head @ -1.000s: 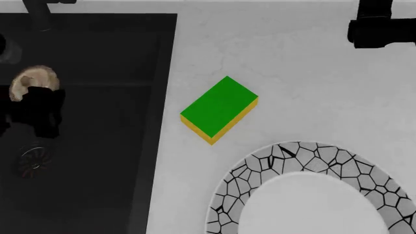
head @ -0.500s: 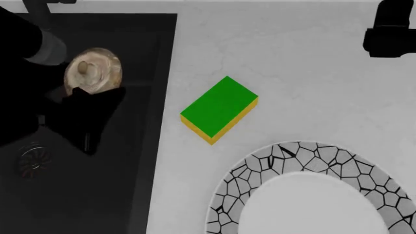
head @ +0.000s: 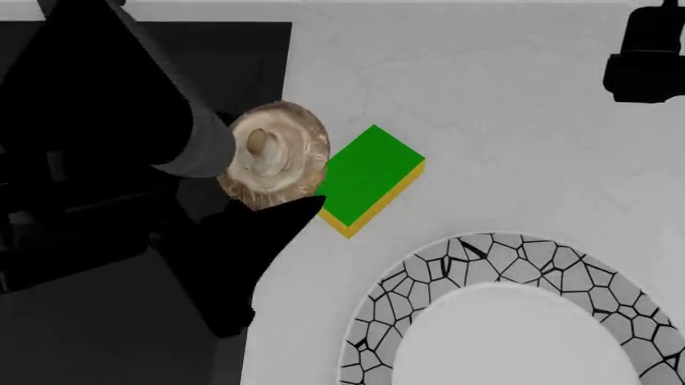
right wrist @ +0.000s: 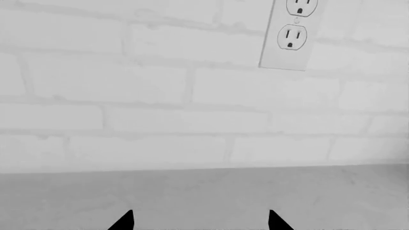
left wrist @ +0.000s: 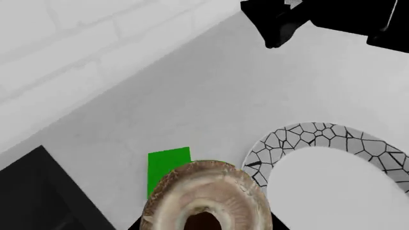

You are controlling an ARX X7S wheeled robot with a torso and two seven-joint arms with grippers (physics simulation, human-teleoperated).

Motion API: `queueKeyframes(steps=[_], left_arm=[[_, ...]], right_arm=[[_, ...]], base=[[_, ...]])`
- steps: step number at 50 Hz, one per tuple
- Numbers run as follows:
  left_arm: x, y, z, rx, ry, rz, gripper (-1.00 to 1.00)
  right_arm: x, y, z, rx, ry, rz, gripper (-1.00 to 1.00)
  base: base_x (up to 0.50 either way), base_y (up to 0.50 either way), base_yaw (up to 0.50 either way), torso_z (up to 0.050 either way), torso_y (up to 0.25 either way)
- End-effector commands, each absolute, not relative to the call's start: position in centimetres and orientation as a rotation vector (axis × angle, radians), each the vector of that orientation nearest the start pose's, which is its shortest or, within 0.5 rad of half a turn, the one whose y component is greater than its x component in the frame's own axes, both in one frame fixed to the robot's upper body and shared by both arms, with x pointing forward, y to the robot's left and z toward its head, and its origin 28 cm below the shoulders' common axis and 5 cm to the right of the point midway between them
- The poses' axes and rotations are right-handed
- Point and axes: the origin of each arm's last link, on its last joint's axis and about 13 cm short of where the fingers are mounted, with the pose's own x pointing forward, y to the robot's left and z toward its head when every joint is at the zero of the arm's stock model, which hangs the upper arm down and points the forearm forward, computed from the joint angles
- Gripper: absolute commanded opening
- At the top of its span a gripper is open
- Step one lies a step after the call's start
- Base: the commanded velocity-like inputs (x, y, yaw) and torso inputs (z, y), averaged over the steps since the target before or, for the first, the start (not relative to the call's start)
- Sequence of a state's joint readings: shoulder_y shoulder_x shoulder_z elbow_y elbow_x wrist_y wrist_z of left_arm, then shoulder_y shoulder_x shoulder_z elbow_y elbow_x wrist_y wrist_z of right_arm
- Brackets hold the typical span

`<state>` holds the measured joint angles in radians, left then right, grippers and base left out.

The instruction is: Pick the mushroom from the sink and place it on the plate located on the counter

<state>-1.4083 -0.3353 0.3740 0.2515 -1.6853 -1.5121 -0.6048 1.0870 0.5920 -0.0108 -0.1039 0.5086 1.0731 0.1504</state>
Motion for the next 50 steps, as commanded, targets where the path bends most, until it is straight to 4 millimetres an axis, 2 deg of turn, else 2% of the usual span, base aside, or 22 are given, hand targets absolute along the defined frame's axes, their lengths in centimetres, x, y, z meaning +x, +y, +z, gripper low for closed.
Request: queueKeyframes(steps=[1,20,41,50], left_arm=[[23.1,15.3,33.4,0.402,0.176,-0.913,-1.00],[22.9,13.6,32.8,0.455,0.197,-0.976,-1.00],[22.7,10.8,32.3,0.496,0.214,-1.063,-1.00],[23.3,9.8,32.1,0.504,0.224,-1.074,-1.00]], right_arm=[[30.3,-22.9,30.4,-0.086,-0.103,-0.195,1.00],[30.1,-23.0,30.0,-0.078,-0.104,-0.194,1.00],[29.7,-23.3,30.1,-0.069,-0.108,-0.203,1.00],[29.6,-23.3,30.0,-0.069,-0.106,-0.202,1.00]], base=[[0.00,0.00,0.00,0.000,0.000],[0.00,0.00,0.00,0.000,0.000],[0.00,0.00,0.00,0.000,0.000],[0.00,0.00,0.00,0.000,0.000]])
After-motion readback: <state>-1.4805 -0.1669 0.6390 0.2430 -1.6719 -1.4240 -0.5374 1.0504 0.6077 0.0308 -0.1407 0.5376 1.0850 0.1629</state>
